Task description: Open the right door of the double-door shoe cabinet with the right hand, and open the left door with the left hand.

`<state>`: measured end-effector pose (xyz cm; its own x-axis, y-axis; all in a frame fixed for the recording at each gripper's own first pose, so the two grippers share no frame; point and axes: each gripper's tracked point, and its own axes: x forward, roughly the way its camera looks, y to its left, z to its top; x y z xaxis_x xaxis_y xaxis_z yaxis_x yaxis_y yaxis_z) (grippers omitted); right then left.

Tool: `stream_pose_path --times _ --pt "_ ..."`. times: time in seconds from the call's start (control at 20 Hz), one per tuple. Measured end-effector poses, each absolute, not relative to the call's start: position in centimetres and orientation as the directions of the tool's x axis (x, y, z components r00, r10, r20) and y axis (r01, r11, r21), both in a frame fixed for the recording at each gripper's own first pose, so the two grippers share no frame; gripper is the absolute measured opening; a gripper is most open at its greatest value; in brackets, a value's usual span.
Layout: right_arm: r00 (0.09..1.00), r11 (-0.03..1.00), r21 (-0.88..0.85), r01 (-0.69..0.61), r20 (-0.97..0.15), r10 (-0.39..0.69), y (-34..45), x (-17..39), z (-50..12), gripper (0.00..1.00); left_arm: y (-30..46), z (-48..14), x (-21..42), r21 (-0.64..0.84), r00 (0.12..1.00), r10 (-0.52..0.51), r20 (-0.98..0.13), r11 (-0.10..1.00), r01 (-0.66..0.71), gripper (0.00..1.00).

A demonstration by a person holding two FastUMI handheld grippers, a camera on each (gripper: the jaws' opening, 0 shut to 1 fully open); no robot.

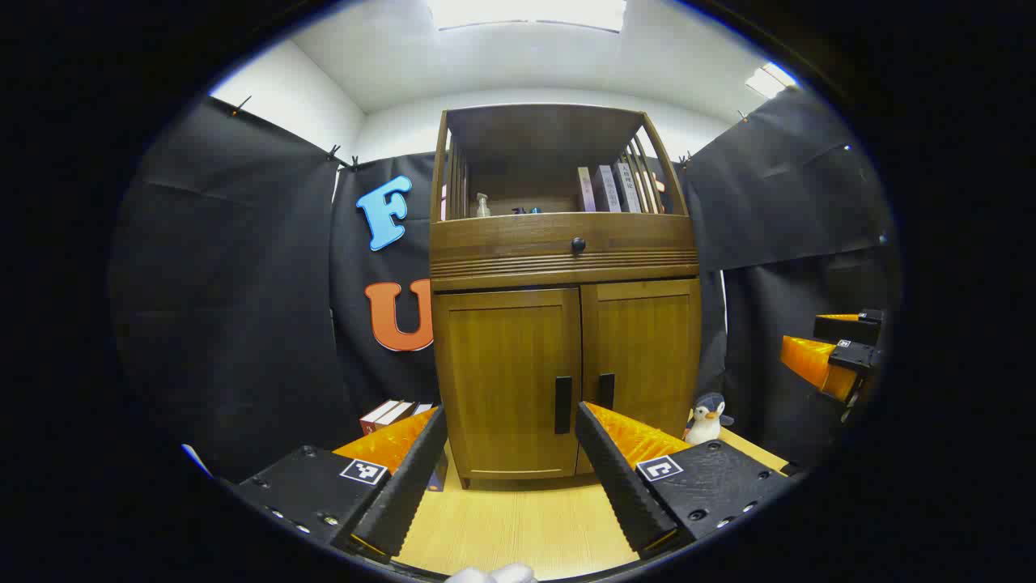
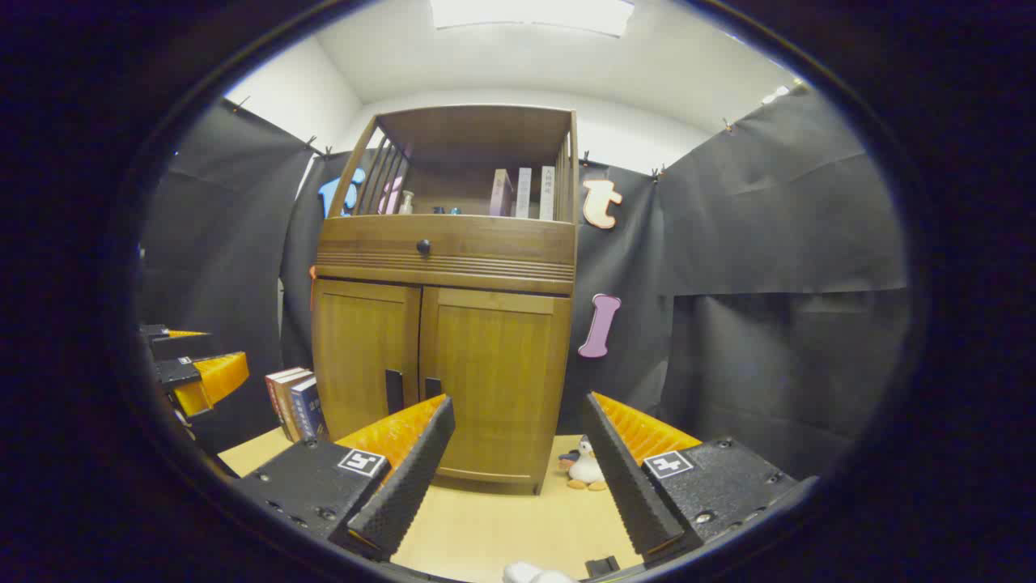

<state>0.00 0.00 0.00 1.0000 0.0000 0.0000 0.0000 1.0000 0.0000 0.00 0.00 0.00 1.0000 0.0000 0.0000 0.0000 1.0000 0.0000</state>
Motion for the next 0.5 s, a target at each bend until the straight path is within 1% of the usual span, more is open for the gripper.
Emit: stream_pose_path --times 0.2,0.25,0.3,0.5 --pt "1.0 1.0 0.019 -0.009 -0.011 0.009 0.56 0.33 -0.09 1.0 0.31 0.04 -0.17 -0.006 1.0 0.002 0.0 1.0 -0.002 0.96" --pt "1.0 1.0 0.017 -0.008 -0.012 0.008 0.66 0.3 -0.18 0.97 0.4 0.02 -0.13 -0.006 1.0 0.005 0.001 1.0 -0.005 0.96" --pt "1.0 1.0 0.015 -0.008 -0.011 0.008 0.66 0.2 -0.13 1.0 0.47 0.03 -0.19 -0.006 1.0 0.007 -0.001 1.0 -0.007 0.96" --pt "1.0 1.0 0.013 -0.003 -0.01 0.003 0.73 0.18 -0.1 1.0 0.74 -0.12 -0.13 -0.005 1.0 0.011 -0.006 1.0 -0.011 0.96"
